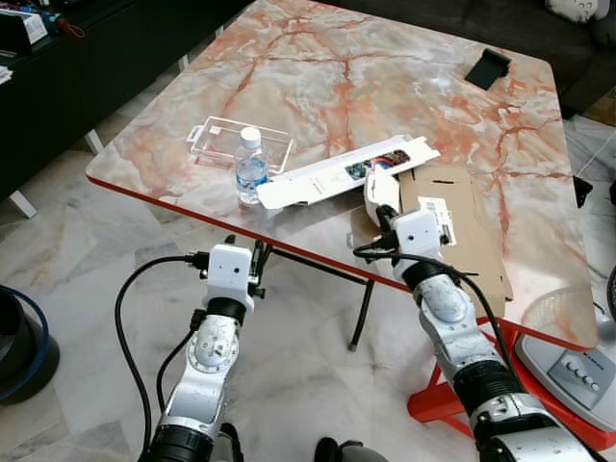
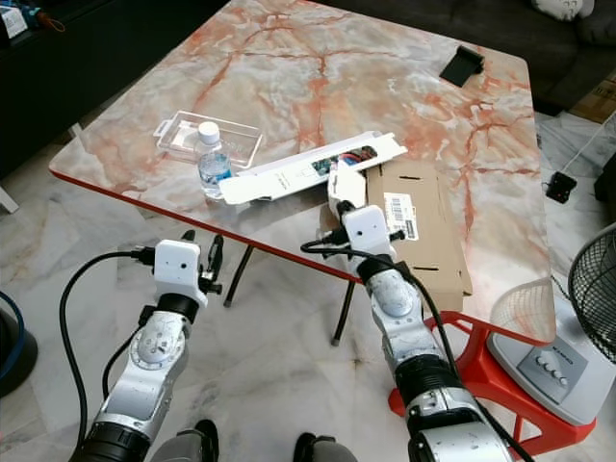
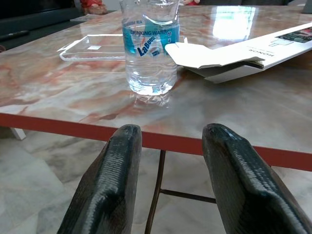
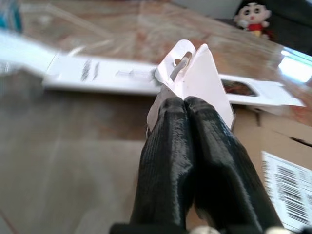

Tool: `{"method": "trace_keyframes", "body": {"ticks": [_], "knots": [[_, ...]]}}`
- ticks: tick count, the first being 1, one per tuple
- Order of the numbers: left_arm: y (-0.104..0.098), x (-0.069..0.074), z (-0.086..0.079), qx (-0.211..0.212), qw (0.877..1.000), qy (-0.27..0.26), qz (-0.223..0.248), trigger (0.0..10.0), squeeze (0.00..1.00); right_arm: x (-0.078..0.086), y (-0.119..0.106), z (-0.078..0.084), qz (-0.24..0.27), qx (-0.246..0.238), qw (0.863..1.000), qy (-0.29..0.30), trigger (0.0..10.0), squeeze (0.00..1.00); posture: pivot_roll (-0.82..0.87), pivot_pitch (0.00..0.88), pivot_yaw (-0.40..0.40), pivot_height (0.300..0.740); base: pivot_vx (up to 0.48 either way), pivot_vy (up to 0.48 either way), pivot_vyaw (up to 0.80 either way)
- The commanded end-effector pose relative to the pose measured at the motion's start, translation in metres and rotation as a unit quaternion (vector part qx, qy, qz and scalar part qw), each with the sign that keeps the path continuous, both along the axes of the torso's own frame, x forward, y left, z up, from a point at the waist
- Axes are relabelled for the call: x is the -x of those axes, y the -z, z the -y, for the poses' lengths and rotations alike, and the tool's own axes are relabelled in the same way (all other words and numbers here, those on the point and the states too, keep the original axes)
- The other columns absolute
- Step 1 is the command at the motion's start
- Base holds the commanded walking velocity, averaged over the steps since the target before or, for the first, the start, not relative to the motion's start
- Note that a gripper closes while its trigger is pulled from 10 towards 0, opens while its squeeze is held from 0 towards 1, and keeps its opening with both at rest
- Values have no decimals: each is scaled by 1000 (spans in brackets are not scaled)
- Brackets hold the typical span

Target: Picking trash to rubbish bin

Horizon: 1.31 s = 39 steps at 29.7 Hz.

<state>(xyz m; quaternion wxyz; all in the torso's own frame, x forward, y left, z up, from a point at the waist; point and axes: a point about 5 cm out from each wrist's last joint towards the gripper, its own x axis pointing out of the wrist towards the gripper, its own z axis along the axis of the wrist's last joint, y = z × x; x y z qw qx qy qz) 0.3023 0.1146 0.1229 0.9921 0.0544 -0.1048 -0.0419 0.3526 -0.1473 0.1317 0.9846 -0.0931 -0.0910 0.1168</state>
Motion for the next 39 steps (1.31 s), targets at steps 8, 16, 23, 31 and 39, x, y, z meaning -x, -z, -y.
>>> {"method": "trace_keyframes", "body": {"ticks": [8, 16, 23, 31, 39], "knots": [[-3, -1, 5, -2, 1000, 7, 12, 10000, 0, 4, -22, 15, 32, -124, 991, 32, 10000, 0, 53, 187, -124, 740, 0, 0, 0], [-7, -4, 3, 9, 1000, -2, 20, 10000, 0, 8, -18, -5, 19, -143, 989, 19, 10000, 0, 56, 170, -118, 740, 0, 0, 0], [-12, -3, 0, 9, 999, -13, 39, 10000, 0, 10, -14, -17, 13, -150, 989, 6, 10000, 0, 63, 165, -118, 740, 0, 0, 0], [-18, -5, 0, 18, 998, -10, 54, 10000, 0, 10, -10, -15, 6, -150, 989, 13, 10000, 0, 62, 141, -110, 740, -221, 0, 0], [-17, -6, 2, 18, 998, -5, 56, 10000, 0, 10, -11, -13, 8, -151, 988, 18, 10000, 0, 61, 142, -109, 740, -349, 0, 0]]}}
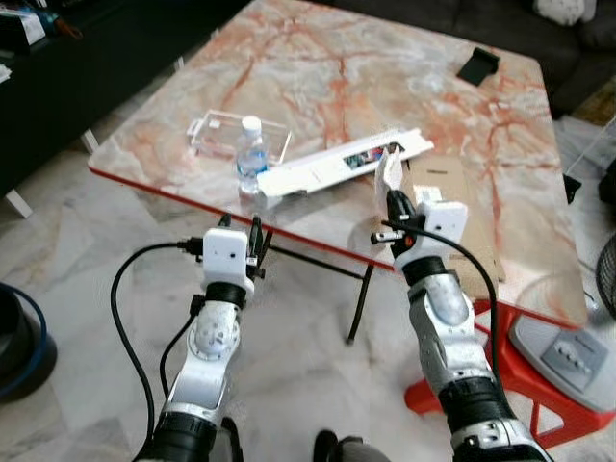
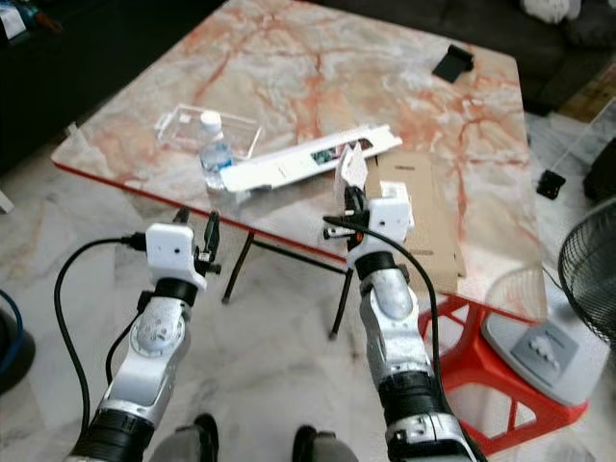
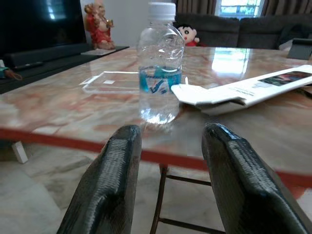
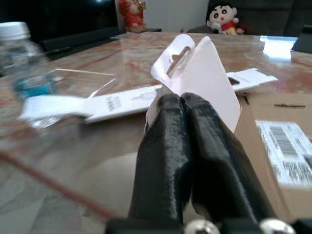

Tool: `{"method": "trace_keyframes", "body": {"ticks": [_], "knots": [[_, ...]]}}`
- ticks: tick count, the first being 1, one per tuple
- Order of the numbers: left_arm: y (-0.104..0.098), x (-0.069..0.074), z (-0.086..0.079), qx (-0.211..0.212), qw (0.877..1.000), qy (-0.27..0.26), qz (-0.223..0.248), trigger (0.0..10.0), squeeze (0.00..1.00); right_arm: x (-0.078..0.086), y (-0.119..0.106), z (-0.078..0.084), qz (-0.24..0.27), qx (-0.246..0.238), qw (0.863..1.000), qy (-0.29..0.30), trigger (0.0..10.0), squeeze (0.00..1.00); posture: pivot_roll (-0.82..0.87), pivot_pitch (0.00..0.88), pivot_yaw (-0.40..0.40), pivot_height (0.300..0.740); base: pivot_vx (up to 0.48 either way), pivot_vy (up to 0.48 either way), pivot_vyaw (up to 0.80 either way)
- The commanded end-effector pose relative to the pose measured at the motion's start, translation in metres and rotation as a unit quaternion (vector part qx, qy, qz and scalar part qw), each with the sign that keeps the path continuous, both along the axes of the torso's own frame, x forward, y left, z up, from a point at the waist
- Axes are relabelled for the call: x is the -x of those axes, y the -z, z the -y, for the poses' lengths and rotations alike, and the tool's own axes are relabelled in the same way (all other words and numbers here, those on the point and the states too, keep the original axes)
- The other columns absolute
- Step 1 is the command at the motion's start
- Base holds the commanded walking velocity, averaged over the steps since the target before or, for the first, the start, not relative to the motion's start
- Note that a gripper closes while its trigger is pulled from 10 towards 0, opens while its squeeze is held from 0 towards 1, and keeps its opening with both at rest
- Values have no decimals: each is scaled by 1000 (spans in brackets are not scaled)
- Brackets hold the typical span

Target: Picking trash to rubbish bin

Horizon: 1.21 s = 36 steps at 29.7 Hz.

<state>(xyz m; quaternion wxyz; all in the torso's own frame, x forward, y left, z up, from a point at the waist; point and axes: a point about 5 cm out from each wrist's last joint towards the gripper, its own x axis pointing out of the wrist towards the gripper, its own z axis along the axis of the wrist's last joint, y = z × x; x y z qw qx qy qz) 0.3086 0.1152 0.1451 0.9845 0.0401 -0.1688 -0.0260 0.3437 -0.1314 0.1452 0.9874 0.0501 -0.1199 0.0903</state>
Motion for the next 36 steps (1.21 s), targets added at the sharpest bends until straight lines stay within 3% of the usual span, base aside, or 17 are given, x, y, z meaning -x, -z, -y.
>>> {"method": "trace_keyframes", "body": {"ticks": [1, 16, 20, 30, 35, 36], "knots": [[5, 1, 3, -1, 1000, 6, -9, 10000, 0, 1, 3, 3, -7, -4, 1000, 6, 10000, 0, 61, 142, -109, 740, -349, 0, 0], [9, 2, 3, 0, 1000, 6, -15, 10000, 0, 2, 4, 8, -9, 0, 1000, 11, 10000, 0, 52, 166, -112, 740, -272, 0, 0], [19, 1, 2, -6, 999, 5, -43, 10000, 0, 1, 7, 12, -18, 6, 1000, 16, 10000, 0, 50, 176, -114, 740, 0, 0, 0], [68, 3, -19, 4, 989, -20, -146, 10000, 0, 0, 34, 39, -92, 3, 995, 44, 10000, 0, 22, 179, -129, 740, 0, 0, 0], [105, 14, -32, -5, 975, -35, -220, 10000, 0, 11, 69, 70, -168, -9, 982, 88, 10000, 0, 8, 181, -133, 740, 110, 0, 0], [105, 14, -32, -5, 975, -35, -220, 10000, 0, 11, 69, 70, -168, -9, 982, 88, 10000, 0, 8, 181, -133, 740, 281, 0, 0]]}}
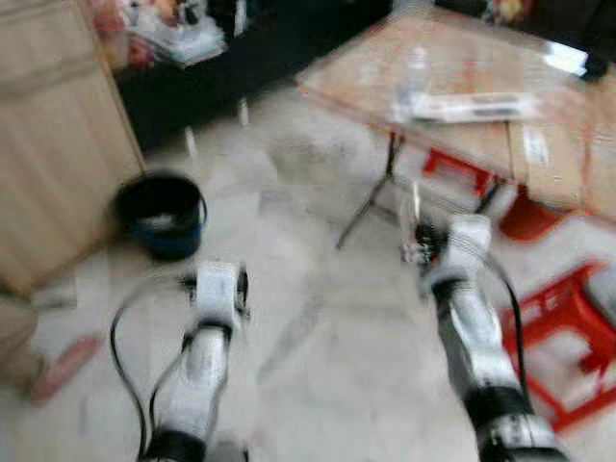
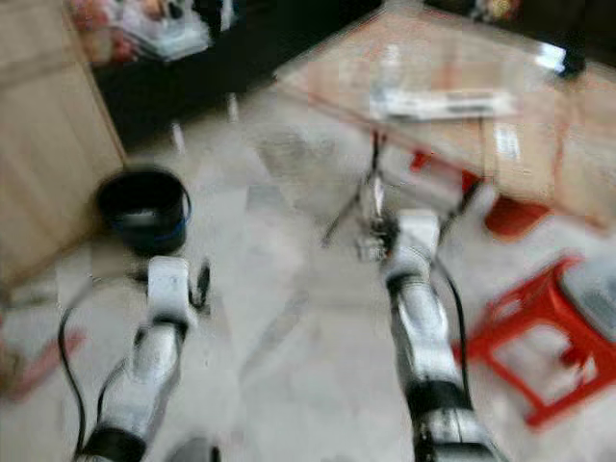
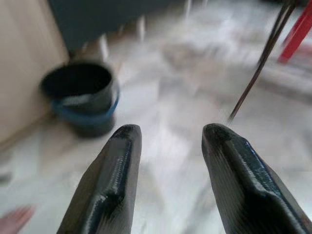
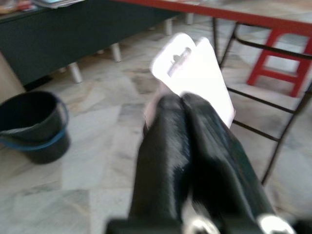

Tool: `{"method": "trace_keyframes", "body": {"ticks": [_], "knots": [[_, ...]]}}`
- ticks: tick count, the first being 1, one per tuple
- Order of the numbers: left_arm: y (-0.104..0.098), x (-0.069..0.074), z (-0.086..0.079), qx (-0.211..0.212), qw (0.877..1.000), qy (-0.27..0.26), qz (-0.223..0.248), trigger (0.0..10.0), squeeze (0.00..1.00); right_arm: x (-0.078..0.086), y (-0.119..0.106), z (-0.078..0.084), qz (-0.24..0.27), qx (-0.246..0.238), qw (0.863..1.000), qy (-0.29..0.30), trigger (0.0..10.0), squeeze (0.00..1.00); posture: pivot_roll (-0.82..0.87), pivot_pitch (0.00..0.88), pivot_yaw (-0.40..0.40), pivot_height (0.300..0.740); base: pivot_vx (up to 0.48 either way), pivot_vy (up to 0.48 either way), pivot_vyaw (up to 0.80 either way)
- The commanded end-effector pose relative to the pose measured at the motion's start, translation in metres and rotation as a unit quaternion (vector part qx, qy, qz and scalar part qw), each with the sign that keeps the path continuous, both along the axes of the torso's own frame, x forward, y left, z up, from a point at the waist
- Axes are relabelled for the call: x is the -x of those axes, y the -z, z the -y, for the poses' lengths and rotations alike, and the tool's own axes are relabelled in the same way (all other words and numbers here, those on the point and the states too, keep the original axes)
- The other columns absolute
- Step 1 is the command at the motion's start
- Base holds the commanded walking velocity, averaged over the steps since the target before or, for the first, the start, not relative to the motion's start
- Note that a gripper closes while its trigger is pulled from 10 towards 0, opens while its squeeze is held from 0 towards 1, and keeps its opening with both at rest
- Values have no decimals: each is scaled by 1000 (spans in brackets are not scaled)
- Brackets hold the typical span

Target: Picking trash to rubbish bin

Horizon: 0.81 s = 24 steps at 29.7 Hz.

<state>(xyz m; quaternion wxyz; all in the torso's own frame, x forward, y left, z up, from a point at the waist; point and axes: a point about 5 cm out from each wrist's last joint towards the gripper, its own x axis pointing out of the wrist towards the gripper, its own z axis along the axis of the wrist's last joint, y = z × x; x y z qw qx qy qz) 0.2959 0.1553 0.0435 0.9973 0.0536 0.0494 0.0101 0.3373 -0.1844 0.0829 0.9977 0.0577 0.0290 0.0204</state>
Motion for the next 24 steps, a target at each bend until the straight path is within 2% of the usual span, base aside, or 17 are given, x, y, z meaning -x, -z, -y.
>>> {"method": "trace_keyframes", "body": {"ticks": [1, 5, 6, 9, 12, 17, 20, 24], "knots": [[10, 4, 6, 9, 1000, 5, -18, 10000, 0, 8, 14, 23, -32, -1, 999, 36, 10000, 0, -1, 182, -134, 740, 322, 0, 0], [27, 11, -1, 7, 998, -7, -58, 10000, 0, 20, 34, 39, -82, 5, 995, 54, 10000, 0, 0, 183, -134, 740, 337, 0, 0], [27, 11, -1, 7, 998, -7, -58, 10000, 0, 20, 34, 39, -82, 5, 995, 54, 10000, 0, 0, 183, -134, 740, 345, 0, 0], [41, 19, -4, 6, 996, -11, -93, 10000, 0, 31, 51, 46, -125, 13, 990, 59, 10000, 0, -3, 182, -133, 740, 349, 0, 0], [45, 21, -5, -1, 994, -9, -105, 10000, 0, 33, 55, 47, -136, 12, 989, 61, 10000, 0, -4, 181, -133, 740, 345, 0, 0], [72, 42, -13, -1, 983, -25, -182, 10000, 0, 65, 93, 57, -244, 8, 966, 88, 10000, 0, 12, 179, -131, 740, 332, 0, 0], [80, 50, -15, -1, 978, -31, -208, 10000, 0, 75, 102, 57, -268, 10, 959, 91, 10000, 0, 12, 177, -129, 740, 328, 0, 0], [92, 64, -17, 0, 970, -39, -238, 10000, 0, 92, 116, 56, -304, 21, 948, 90, 10000, 0, 9, 179, -125, 740, 316, 0, 773]]}}
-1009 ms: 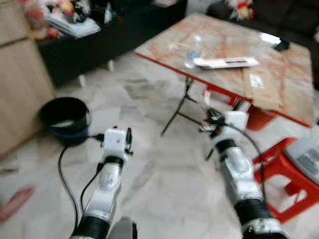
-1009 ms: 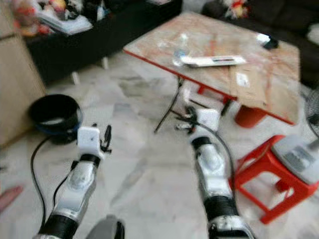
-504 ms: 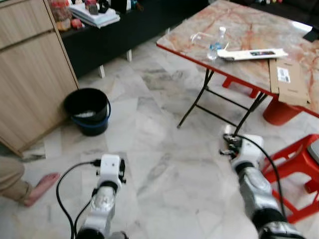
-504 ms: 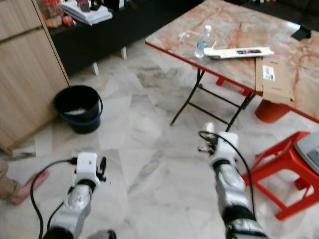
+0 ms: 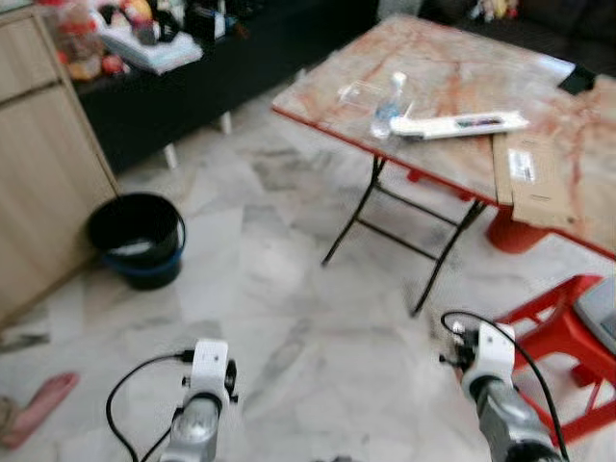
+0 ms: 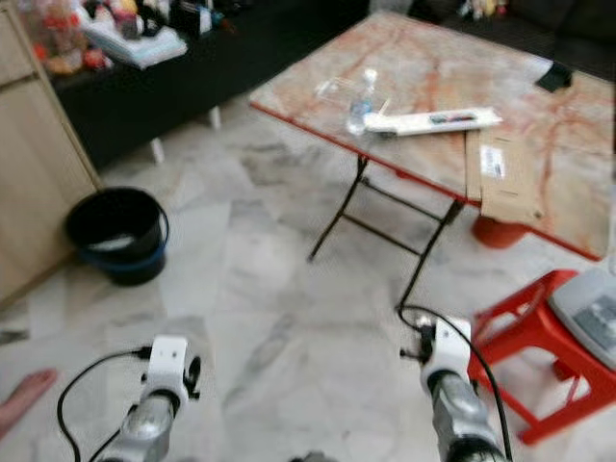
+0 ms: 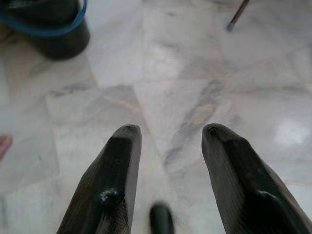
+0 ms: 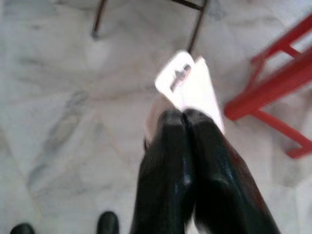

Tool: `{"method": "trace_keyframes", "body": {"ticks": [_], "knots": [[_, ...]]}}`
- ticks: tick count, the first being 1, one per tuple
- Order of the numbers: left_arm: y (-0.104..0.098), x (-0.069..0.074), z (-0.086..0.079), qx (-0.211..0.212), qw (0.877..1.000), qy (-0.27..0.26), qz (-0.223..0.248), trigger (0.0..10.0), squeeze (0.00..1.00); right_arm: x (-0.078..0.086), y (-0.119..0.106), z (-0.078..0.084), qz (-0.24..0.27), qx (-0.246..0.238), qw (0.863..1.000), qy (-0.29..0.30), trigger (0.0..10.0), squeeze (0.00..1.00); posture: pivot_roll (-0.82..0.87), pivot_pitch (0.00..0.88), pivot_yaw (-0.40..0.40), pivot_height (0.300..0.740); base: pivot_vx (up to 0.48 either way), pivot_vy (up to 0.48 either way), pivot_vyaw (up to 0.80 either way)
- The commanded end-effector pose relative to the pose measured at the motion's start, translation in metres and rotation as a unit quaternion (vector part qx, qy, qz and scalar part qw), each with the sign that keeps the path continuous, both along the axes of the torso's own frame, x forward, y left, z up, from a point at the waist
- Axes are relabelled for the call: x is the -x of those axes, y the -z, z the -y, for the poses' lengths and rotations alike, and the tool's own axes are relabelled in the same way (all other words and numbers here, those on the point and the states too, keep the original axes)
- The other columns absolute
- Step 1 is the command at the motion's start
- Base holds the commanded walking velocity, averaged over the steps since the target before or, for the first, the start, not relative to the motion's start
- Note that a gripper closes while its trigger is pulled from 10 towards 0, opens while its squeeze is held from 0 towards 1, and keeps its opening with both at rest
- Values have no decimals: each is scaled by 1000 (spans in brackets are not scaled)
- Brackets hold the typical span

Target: Picking trash to rubbish bin

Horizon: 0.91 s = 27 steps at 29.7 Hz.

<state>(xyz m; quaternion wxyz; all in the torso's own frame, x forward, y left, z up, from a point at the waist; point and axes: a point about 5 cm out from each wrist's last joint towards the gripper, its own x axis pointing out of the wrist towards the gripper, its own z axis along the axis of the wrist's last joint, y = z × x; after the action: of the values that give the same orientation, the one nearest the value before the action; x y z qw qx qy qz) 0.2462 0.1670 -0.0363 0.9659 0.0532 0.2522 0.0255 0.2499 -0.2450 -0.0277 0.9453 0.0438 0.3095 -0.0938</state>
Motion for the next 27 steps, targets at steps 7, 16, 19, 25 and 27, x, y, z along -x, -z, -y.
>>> {"method": "trace_keyframes", "body": {"ticks": [7, 16, 19, 25, 27], "knots": [[24, 31, -12, -3, 997, -33, -74, 10000, 0, 26, 21, -4, -61, 0, 998, 7, 10000, 0, 37, 180, -121, 740, 311, 0, 800], [40, 58, -22, 5, 988, -77, -133, 10000, 0, 40, 30, -5, -90, -7, 996, 7, 10000, 0, 47, 172, -125, 740, 308, 0, 585], [43, 64, -22, 5, 987, -81, -142, 10000, 0, 40, 30, -4, -88, -12, 996, 14, 10000, 0, 46, 169, -124, 740, 311, 0, 0], [49, 76, -23, 5, 983, -88, -161, 10000, 0, 41, 31, -2, -94, -10, 995, 13, 10000, 0, 48, 161, -128, 740, 308, 0, 0], [49, 77, -23, 5, 982, -88, -164, 10000, 0, 41, 31, -2, -96, -4, 995, 7, 10000, 0, 49, 161, -129, 740, 311, 0, 0]]}}
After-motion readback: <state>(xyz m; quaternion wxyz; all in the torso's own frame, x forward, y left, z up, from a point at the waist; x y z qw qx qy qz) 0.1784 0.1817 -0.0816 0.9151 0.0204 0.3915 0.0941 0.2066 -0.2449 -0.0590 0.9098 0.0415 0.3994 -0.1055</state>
